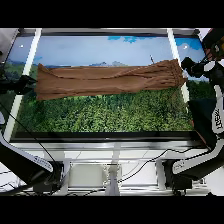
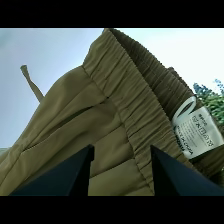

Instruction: Fold the clothes and pants, and hang the long-sleeved shirts on hangers.

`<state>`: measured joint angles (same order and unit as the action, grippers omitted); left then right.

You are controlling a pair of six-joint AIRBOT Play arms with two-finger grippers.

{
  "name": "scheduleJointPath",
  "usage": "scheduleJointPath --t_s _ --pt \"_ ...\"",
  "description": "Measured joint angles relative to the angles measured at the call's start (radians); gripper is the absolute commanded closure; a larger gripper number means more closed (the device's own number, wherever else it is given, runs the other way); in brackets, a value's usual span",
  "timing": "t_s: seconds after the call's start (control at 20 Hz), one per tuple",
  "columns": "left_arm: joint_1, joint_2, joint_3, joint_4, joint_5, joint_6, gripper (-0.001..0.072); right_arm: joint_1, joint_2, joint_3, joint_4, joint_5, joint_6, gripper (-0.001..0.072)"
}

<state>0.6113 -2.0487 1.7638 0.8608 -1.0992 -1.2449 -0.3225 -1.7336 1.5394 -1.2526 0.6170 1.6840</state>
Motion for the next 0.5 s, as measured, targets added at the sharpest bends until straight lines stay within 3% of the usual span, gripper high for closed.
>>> scheduleJointPath --t_s 0.35,0.4,0.5 --pt "-0.047 -0.032 0.006 0.003 -0.08 0.099 -0.0007 0.028 0.0 0.0 0.005 0.003 -0.001 0.0297" --pt "-0.059 -0.033 0.006 0.005 -0.084 0.11 0.0013 0.034 0.0 0.0 0.004 0.003 -0.001 0.0298" --pt "-0.082 -0.035 0.006 0.01 -0.09 0.13 0.0181 0.043 0.002 0.0 0.004 0.012 -0.001 0.0297"
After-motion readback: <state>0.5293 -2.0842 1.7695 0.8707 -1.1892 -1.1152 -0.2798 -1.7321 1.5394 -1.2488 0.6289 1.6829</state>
